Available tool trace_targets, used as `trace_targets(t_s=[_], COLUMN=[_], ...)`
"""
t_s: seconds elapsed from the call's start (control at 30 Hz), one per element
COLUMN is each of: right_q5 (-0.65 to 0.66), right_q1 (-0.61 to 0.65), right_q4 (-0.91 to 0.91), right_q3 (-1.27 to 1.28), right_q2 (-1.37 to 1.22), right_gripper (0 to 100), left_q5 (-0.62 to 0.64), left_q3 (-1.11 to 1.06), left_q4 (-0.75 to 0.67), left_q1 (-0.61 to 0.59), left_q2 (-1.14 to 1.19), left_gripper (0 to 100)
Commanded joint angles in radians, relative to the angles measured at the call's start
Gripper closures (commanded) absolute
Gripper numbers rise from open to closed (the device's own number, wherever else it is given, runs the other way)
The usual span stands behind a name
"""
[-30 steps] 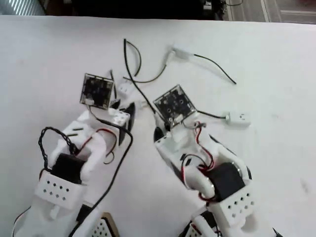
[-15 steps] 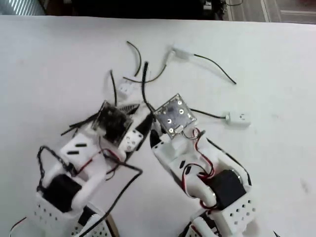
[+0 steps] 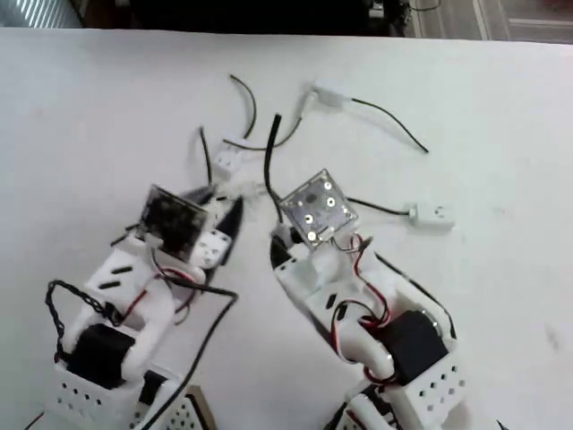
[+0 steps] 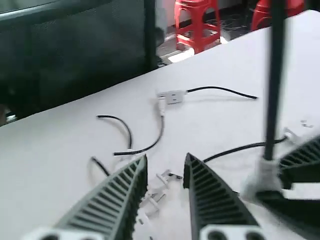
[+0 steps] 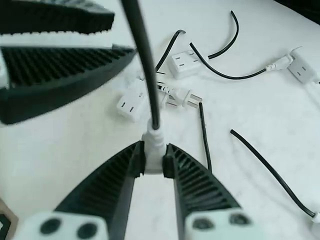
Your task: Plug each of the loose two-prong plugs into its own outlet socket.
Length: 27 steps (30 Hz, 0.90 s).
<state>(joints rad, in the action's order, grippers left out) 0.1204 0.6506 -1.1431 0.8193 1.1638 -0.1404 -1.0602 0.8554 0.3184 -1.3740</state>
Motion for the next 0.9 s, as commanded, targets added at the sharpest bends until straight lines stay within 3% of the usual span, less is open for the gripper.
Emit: trace_targets(t_s=[0.0,0.13,0.37,0.5,0.73,0.87], right_q5=[-0.009,-0.009,-0.009,-0.009,-0.009,-0.002], right_q1=[0.065,0.142,0.147,0.081,-0.208,-0.317], right_q4=[0.010,0.025,0.044,0.039,0.099,0.180], right_q3=[-0.011,-0.012,-0.012,-0.011,0.052,0.150], right_q2=[0.018,0.016,0.012,0.010,0.007,0.005], right_gripper=[98.1,98.1,98.1,98.1,98.1,98.1], left_q5=[-0.003,-0.009,-0.092,-0.026,0.094,0.041], left_q3=[0.005,0.006,0.006,0.011,0.006,0.023], left_q4=[-0.028,-0.018,0.031,0.025,0.035,0.078], left_q1=[-0.090,-0.018,0.163,0.053,-0.209,-0.243], left_q2=[-0.008,-0.012,-0.013,-0.012,-0.005,0.094], left_gripper=[86,86,86,86,77,76])
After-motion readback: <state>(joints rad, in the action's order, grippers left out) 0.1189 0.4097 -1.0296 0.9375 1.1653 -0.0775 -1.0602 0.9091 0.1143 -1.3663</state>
